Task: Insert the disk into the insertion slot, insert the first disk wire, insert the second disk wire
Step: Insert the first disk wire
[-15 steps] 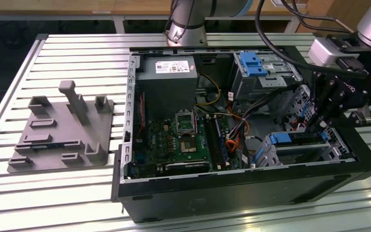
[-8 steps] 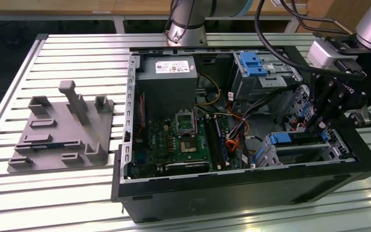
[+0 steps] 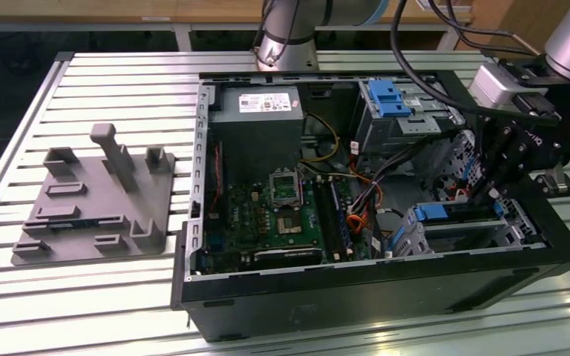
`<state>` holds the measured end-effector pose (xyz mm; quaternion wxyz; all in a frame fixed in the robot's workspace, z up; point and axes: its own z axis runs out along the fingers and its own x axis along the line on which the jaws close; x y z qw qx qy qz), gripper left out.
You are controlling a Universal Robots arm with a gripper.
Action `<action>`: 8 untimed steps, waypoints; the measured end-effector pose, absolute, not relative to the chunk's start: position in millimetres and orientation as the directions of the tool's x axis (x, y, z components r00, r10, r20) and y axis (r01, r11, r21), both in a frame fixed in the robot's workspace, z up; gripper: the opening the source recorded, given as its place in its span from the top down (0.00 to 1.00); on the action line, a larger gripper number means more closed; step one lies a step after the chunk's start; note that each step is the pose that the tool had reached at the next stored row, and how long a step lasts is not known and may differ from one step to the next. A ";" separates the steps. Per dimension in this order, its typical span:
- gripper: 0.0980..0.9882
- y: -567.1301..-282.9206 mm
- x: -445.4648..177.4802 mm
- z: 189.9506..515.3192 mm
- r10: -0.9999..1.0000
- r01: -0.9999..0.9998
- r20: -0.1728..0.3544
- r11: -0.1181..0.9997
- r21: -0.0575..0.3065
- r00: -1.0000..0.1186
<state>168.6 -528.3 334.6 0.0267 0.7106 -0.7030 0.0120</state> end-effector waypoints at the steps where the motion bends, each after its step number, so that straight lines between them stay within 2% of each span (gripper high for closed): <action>1: 0.93 -528.3 168.6 334.4 -0.998 -1.000 0.055 -0.010 0.021 0.011; 8: 0.93 -528.4 168.6 331.9 -0.998 -1.000 0.055 -0.010 0.021 0.011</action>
